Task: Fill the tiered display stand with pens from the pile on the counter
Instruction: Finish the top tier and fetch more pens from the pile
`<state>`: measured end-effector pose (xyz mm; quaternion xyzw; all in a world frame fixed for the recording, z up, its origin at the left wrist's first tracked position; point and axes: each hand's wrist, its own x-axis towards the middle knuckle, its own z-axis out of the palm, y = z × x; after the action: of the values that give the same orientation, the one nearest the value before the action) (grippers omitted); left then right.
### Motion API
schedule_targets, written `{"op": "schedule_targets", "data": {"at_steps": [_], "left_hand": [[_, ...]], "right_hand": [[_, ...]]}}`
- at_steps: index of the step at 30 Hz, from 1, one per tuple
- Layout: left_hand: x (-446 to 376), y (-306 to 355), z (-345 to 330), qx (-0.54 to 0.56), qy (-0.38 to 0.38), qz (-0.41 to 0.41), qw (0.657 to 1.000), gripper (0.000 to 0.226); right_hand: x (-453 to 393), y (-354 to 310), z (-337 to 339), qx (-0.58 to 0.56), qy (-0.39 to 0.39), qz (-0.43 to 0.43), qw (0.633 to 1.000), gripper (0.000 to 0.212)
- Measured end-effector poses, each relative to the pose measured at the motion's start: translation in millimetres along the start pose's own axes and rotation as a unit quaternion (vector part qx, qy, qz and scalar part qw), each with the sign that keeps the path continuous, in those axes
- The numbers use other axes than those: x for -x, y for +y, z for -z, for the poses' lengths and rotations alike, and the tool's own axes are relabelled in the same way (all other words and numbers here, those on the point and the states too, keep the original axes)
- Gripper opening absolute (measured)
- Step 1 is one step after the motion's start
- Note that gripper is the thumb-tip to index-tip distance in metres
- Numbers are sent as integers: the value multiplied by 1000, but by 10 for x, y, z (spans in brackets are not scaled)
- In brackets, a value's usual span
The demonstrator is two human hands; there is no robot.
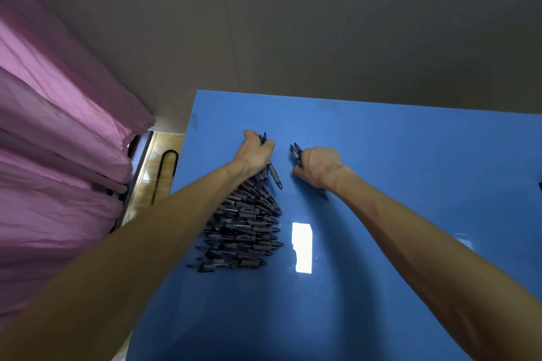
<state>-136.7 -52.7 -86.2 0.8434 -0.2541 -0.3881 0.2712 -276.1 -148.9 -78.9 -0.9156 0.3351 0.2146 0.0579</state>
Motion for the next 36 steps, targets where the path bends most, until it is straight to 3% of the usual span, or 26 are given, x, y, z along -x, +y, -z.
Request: {"op": "schedule_targets", "data": {"at_steps": [4, 10, 16, 27, 30, 33, 36], "left_hand": [[56, -25, 169, 76, 18, -7, 997, 33], [324, -26, 428, 130, 26, 3, 991, 10], [714, -39, 518, 149, 19, 6, 989, 14], [1946, 92, 375, 195, 16, -98, 976, 31], [2391, 5, 246, 199, 44, -141, 969, 38], [2802, -145, 73, 170, 57, -179, 967, 51], [3197, -223, -123, 136, 52, -214, 966, 52]], "right_hand": [[74, -9, -38, -32, -14, -19, 999, 29], [262, 73, -126, -180, -38, -47, 982, 32], [585, 93, -112, -329, 4, -69, 942, 34], [1812, 41, -25, -575, 91, -61, 811, 43], [2345, 7, -117, -582, 133, -72, 799, 41], [2896, 40, -250, -584, 155, -78, 793, 26], [3449, 158, -341, -572, 189, -104, 791, 27]]}}
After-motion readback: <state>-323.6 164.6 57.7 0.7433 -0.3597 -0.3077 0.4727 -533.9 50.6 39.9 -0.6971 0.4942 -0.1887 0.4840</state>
